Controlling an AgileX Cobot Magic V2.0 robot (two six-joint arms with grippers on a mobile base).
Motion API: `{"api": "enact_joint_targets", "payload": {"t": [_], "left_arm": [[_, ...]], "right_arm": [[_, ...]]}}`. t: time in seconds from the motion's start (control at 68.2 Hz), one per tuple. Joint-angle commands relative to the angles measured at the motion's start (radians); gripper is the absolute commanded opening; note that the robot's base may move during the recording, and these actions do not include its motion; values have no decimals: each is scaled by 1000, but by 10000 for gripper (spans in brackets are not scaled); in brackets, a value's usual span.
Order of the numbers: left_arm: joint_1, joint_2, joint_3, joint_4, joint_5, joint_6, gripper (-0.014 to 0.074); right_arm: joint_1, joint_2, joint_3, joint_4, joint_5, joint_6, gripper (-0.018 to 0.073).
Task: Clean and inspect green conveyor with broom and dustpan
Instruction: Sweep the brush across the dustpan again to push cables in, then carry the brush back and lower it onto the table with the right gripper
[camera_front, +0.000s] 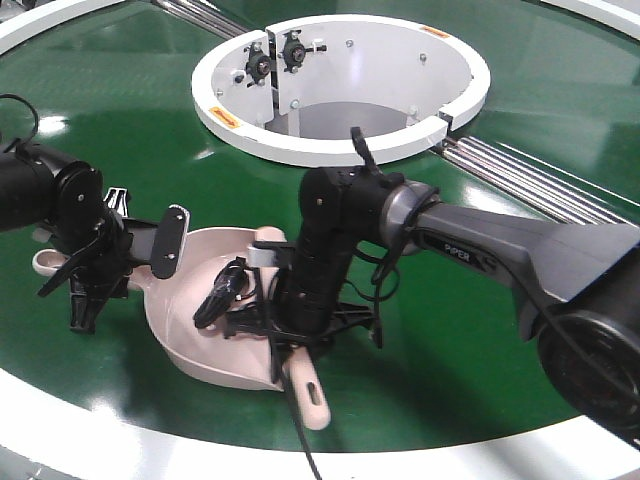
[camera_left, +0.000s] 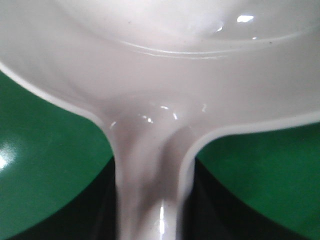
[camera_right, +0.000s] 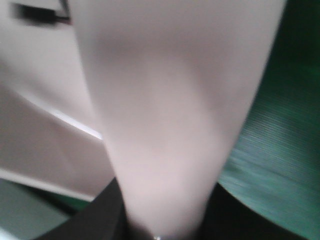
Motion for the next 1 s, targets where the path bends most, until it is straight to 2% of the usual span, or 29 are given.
{"api": "enact_joint_targets", "payload": {"t": [0.0,0.117,0.22,0.498,0.733,0.982], "left_arm": [[-6,-41,-26,-22,-19,-3,-6],[-6,-41,-26,-22,-19,-3,-6],[-6,-41,-26,-22,-19,-3,-6],[-6,-41,-26,-22,-19,-3,-6],[-6,-41,-26,-22,-19,-3,-6],[-6,-41,-26,-22,-19,-3,-6]], "right_arm": [[30,-69,-76,103,69,-60,-1],[35,-112,-111,74,68,-62,-1],[25,-159,-115,3,68,-53,-1],[-47,-266,-114,-138,68,-39,-1],[-182,-362,15,-220,68,-61,-1],[-391,-456,232,-231,68,-157,-1]]}}
